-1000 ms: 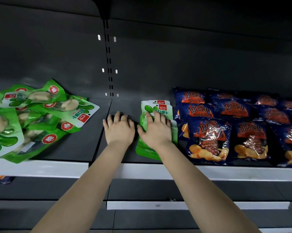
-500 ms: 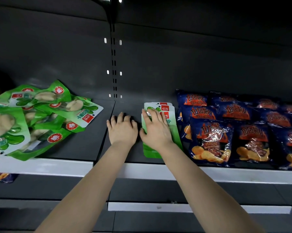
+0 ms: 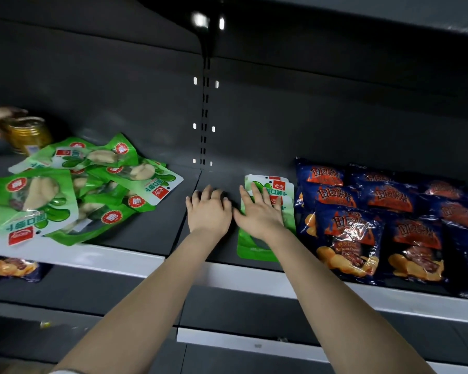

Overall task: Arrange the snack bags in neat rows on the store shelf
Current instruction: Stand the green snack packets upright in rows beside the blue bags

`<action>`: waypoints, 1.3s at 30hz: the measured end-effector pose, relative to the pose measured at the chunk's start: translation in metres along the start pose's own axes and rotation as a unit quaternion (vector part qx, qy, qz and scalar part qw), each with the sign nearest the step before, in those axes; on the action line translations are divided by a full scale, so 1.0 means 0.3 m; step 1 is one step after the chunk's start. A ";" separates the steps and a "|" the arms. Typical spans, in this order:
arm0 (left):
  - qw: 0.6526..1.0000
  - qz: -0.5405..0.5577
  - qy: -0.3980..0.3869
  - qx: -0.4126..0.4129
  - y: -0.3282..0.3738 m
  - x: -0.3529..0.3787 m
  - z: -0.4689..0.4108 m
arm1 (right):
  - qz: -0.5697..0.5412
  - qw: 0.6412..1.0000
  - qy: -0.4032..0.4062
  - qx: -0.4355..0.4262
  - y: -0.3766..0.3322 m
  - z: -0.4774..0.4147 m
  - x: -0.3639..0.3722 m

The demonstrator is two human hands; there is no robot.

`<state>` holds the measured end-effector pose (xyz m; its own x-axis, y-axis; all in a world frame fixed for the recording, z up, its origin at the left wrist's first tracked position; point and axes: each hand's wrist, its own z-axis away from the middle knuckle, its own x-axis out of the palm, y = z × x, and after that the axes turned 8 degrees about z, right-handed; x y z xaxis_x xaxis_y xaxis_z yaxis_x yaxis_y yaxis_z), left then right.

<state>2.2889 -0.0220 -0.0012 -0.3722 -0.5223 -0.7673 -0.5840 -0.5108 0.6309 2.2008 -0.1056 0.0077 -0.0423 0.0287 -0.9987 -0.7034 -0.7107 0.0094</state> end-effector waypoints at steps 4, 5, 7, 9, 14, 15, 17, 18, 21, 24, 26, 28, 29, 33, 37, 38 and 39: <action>0.999 -0.005 0.036 0.015 -0.033 -0.092 0.024 | -0.064 0.990 0.125 -0.004 -0.015 0.007 -0.034; 0.999 -0.008 0.049 0.017 -0.053 -0.120 0.028 | -0.064 0.987 0.148 -0.013 -0.042 0.007 -0.039; 0.997 -0.022 0.075 0.009 -0.105 -0.180 0.035 | -0.084 0.981 0.168 -0.041 -0.128 0.001 -0.050; 0.994 -0.044 0.099 -0.008 -0.169 -0.243 0.041 | -0.104 0.976 0.177 -0.079 -0.239 -0.003 -0.058; 0.987 -0.066 0.134 -0.056 -0.349 -0.405 0.083 | -0.097 0.960 0.168 -0.204 -0.512 0.011 -0.068; 0.985 -0.066 0.144 -0.067 -0.386 -0.434 0.094 | -0.094 0.956 0.164 -0.224 -0.559 0.015 -0.070; 0.979 -0.074 0.168 -0.086 -0.456 -0.488 0.118 | -0.084 0.950 0.149 -0.261 -0.643 0.019 -0.072; 0.976 -0.083 0.179 -0.094 -0.489 -0.511 0.131 | -0.081 0.947 0.142 -0.277 -0.680 0.019 -0.071; 0.969 -0.087 0.193 -0.125 -0.572 -0.573 0.168 | -0.091 0.939 0.124 -0.307 -0.780 0.011 -0.069; 0.963 -0.087 0.203 -0.154 -0.639 -0.617 0.197 | -0.095 0.932 0.104 -0.334 -0.873 0.003 -0.076; 0.960 -0.088 0.201 -0.173 -0.680 -0.636 0.212 | -0.085 0.931 0.091 -0.342 -0.924 -0.001 -0.080; 0.959 -0.088 0.194 -0.189 -0.717 -0.646 0.226 | -0.078 0.933 0.076 -0.343 -0.963 -0.006 -0.078; 0.958 -0.088 0.190 -0.194 -0.731 -0.648 0.232 | -0.077 0.934 0.068 -0.343 -0.978 -0.010 -0.073; 0.959 -0.092 0.191 -0.189 -0.772 -0.649 0.242 | -0.046 0.935 0.025 -0.352 -1.011 -0.027 -0.034; 0.964 -0.074 0.195 -0.167 -0.789 -0.647 0.227 | 0.015 0.936 0.032 -0.350 -1.017 -0.026 0.003; 0.965 -0.067 0.196 -0.163 -0.788 -0.644 0.220 | 0.010 0.938 0.045 -0.344 -1.020 -0.027 0.004; 0.965 -0.061 0.197 -0.163 -0.787 -0.641 0.215 | 0.005 0.939 0.055 -0.340 -1.025 -0.027 0.003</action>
<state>2.4519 0.2431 -0.0101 0.0258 -0.6313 -0.7751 -0.3242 -0.7387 0.5910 2.4226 0.1073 0.0035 0.0542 -0.0262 -0.9982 -0.0872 -0.9960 0.0214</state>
